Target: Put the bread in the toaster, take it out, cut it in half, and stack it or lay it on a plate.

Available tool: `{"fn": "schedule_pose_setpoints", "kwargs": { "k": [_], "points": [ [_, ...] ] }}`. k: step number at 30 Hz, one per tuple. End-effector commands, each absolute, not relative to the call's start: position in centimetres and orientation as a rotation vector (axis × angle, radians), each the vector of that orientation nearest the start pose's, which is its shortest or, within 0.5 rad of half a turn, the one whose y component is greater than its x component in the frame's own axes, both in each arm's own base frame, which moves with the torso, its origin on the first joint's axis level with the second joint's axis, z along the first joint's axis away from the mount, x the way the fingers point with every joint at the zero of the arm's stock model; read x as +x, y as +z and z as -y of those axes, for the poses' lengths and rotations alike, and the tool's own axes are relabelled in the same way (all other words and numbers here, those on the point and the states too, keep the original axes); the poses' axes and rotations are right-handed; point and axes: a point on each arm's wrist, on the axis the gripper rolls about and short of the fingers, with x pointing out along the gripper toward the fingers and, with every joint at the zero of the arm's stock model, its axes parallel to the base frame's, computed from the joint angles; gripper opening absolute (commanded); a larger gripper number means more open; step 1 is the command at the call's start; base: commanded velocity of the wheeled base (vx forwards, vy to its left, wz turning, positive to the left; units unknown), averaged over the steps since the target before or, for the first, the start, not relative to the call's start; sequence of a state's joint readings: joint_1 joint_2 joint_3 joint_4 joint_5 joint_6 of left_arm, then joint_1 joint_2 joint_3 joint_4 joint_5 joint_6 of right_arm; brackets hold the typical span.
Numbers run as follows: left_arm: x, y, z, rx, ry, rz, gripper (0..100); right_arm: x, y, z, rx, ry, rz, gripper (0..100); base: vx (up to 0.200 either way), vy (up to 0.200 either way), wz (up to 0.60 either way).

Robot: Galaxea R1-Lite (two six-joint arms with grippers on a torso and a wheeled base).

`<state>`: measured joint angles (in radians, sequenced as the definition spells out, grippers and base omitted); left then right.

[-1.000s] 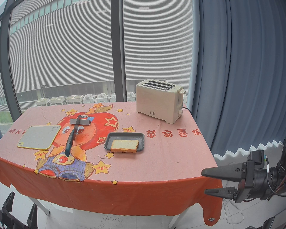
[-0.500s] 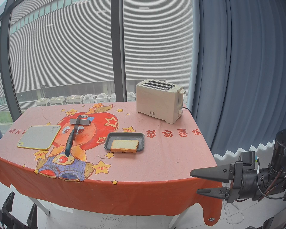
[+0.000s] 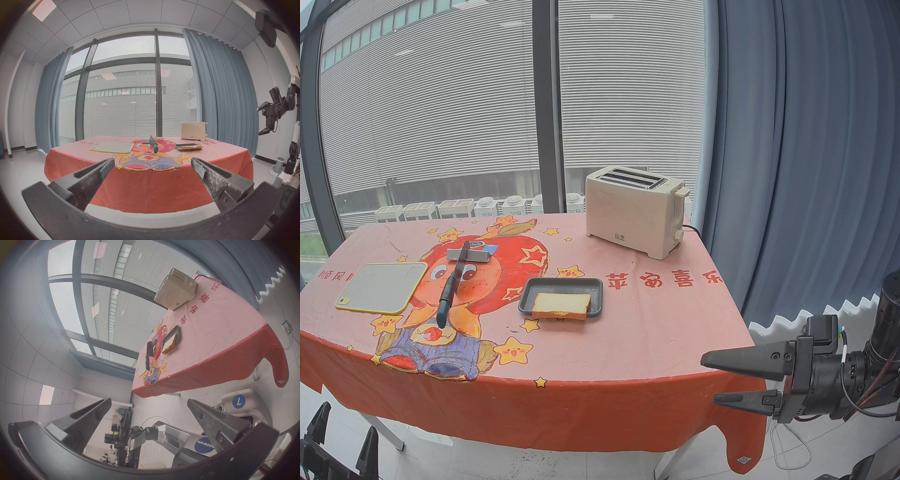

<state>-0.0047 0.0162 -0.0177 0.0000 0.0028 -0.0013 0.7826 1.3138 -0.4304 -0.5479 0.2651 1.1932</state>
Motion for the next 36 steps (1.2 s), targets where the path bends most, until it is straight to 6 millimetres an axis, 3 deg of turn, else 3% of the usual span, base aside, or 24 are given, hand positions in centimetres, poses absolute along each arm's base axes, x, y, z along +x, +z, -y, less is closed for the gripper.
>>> {"fn": "schedule_pose_setpoints", "kwargs": {
  "k": [1, 16, 36],
  "points": [
    [-2.3, 7.6, 0.0, -0.002, -0.002, -0.003, 100, 12.8, 17.1, -13.6, 0.982, 0.705, -0.896, 100, 0.0, 0.0, 0.0],
    [-2.3, 7.6, 0.0, -0.002, -0.002, -0.003, 100, 13.0, 16.8, -14.3, 0.978, 0.705, -0.931, 100, 0.0, 0.0, 0.0],
    [-2.3, 7.6, 0.0, -0.002, -0.002, -0.002, 100, 15.4, 14.8, -17.1, 1.059, 0.682, -1.187, 100, 0.0, 0.0, 0.0]
  ]
}}
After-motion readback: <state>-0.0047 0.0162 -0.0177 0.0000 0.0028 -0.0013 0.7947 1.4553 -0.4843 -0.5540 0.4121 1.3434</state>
